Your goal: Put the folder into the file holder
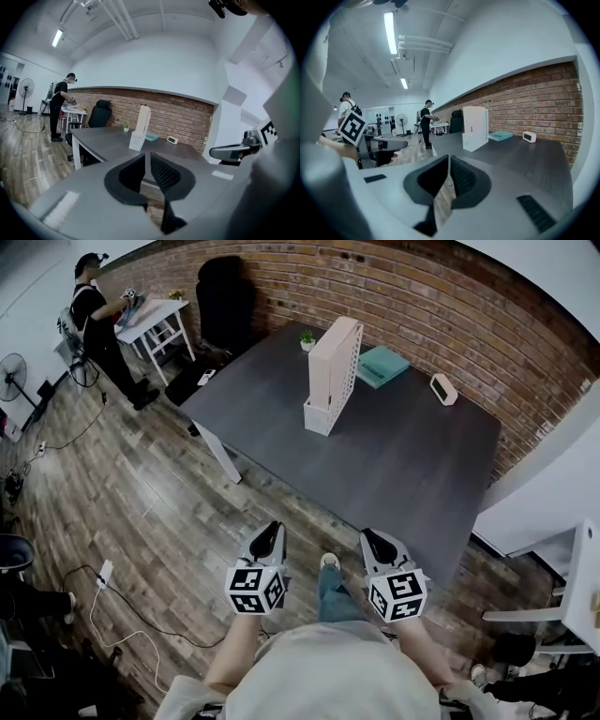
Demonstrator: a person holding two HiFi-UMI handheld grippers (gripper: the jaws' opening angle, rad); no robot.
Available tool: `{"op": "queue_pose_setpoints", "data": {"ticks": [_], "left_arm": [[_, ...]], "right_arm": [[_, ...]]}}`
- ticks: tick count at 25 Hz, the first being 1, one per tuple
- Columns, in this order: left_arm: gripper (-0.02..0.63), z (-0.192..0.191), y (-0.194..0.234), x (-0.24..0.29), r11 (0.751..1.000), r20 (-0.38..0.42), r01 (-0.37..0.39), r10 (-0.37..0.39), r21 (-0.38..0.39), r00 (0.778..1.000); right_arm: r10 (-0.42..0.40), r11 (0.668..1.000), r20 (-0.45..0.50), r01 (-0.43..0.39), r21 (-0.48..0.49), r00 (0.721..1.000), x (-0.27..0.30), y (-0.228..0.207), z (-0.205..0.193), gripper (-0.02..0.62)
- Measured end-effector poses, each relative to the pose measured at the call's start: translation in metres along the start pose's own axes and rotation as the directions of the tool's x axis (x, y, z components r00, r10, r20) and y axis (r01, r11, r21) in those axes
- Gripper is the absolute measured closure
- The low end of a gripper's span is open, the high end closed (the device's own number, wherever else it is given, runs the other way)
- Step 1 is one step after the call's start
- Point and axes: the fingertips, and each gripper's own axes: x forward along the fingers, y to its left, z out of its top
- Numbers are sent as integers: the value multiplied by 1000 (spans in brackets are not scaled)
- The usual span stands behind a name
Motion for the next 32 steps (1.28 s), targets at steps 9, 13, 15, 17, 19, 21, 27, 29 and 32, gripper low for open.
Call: {"op": "queue_pose_setpoints", "data": {"ticks": [9,13,15,17,19,21,27,29,32], "left_arm": [[596,-32,-17,-98,999,2,7,-7,-45,1000],[597,-37,-23,-120,998,14,11,-10,-58,1000],[596,-39,-25,-126,998,11,10,-9,-62,1000],[597,-39,-28,-130,998,13,11,-10,-63,1000],[596,-37,-32,-133,998,23,12,-11,-57,1000],[596,-34,-36,-134,999,34,9,-7,-46,999],[595,-28,-43,-137,1000,42,-16,17,-24,999],[595,-27,-45,-137,1000,43,-16,17,-25,999],[595,-27,-48,-138,1000,42,-16,17,-25,999]], "right_arm": [[-12,1000,45,12,8,999,-61,43,-20,591],[-12,1000,72,12,-1,997,-78,55,-19,591],[-10,1000,82,10,-3,997,-85,58,-17,591],[-8,1000,82,8,-1,997,-90,59,-18,591],[-6,1000,85,6,-6,996,-94,59,-20,592],[-11,1000,94,13,-20,996,-99,58,-20,592],[-3,1000,107,5,-15,994,-107,53,-19,592],[-6,1000,109,7,-10,994,-106,50,-18,592],[-11,1000,116,11,-3,993,-107,49,-18,592]]}}
